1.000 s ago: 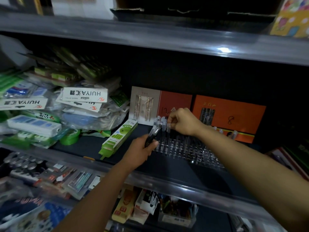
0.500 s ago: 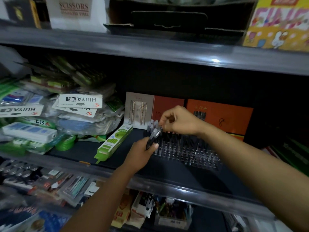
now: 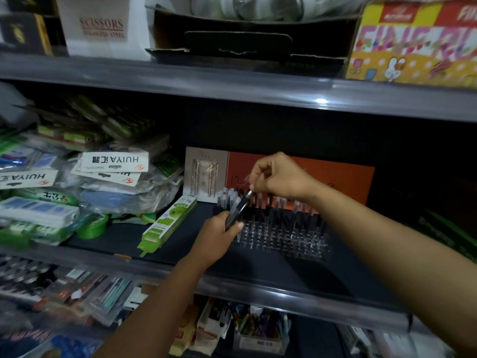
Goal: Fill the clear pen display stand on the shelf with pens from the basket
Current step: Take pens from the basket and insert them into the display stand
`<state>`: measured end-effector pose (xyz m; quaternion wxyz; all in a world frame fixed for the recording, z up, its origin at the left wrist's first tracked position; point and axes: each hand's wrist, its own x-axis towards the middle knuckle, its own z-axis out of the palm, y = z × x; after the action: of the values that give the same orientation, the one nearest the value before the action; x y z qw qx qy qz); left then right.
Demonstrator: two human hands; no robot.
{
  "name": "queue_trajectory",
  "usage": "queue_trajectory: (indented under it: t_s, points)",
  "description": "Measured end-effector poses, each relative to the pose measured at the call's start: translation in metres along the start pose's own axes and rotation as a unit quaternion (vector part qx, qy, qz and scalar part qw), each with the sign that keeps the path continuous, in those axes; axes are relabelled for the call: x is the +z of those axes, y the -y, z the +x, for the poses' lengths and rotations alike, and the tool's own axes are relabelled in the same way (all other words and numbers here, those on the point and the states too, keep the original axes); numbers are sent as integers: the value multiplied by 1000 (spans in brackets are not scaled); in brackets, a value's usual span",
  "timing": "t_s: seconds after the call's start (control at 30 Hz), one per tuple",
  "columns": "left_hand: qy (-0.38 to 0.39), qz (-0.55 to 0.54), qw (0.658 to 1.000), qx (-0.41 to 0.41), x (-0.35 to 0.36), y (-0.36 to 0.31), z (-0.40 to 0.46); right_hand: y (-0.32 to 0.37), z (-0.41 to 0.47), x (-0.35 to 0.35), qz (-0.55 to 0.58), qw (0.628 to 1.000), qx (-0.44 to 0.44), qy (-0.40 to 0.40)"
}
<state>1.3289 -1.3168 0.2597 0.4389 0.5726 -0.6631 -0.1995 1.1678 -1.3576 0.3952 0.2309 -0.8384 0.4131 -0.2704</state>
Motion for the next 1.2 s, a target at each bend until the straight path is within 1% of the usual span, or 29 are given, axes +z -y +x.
queue_trajectory:
  t_s: [0.2,0.4,0.53,0.73,1.2]
  points:
    - [7,14,1000,-21,-1,13,2,-1,5,-27,4,997,6,-76]
    - [12,36,999,-18,-2,21,4,-11,9,-38,-65,993,17,-94]
    - [4,48,999,-14,-2,24,5,-22,15,-25,-103,991,11,-82]
    - [9,33,999,-13,-3,32,8,-34,24,2,-144,988,-2,-53]
    - [0,11,1000,-13,-2,42,13,-46,41,28,-188,982,-30,0]
